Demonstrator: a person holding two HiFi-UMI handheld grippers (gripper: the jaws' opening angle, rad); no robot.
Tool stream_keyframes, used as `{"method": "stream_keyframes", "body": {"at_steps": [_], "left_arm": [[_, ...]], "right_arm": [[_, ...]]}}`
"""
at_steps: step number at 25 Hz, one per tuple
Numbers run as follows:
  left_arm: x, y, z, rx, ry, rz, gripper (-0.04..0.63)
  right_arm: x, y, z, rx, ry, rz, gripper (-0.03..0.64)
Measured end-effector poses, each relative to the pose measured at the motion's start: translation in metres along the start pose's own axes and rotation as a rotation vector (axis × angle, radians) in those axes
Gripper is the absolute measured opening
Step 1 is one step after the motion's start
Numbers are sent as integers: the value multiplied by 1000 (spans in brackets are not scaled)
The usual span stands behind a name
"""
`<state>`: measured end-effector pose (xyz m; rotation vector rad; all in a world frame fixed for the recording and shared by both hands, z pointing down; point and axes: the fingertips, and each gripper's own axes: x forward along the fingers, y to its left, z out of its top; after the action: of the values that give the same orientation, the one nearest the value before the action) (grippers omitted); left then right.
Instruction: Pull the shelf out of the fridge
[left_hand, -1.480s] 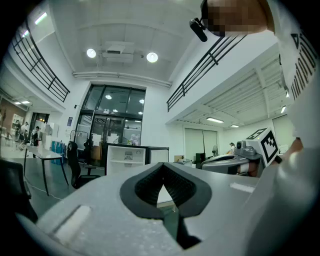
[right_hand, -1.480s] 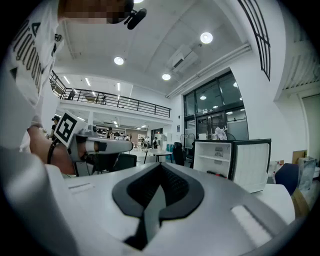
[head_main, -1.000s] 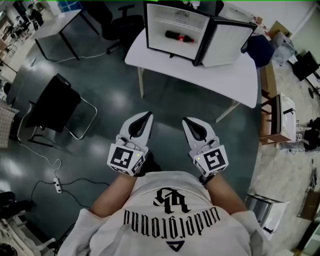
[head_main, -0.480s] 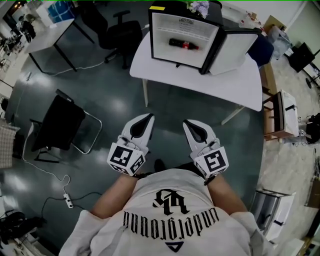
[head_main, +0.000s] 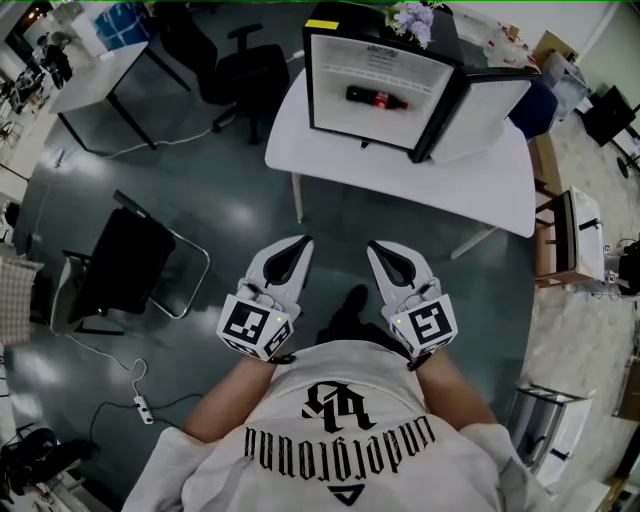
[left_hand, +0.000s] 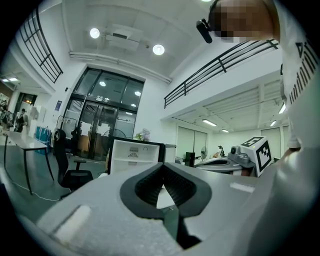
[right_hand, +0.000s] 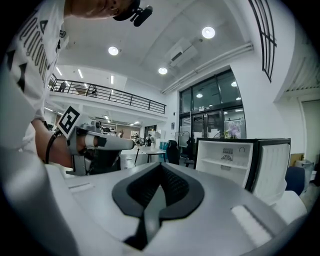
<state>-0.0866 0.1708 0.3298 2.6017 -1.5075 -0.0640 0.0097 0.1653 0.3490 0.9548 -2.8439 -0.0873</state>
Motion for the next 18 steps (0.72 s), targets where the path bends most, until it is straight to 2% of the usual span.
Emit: {"method": "stream_keyframes", "body": {"at_steps": [7,18], "left_arm": [[52,37,-4,20,26,3,8],[174,73,0,11,40,-24,8]], "right_arm": [[46,-48,-14,14,11,12,2],[87,-161,-26,28,25,-19,2]]}}
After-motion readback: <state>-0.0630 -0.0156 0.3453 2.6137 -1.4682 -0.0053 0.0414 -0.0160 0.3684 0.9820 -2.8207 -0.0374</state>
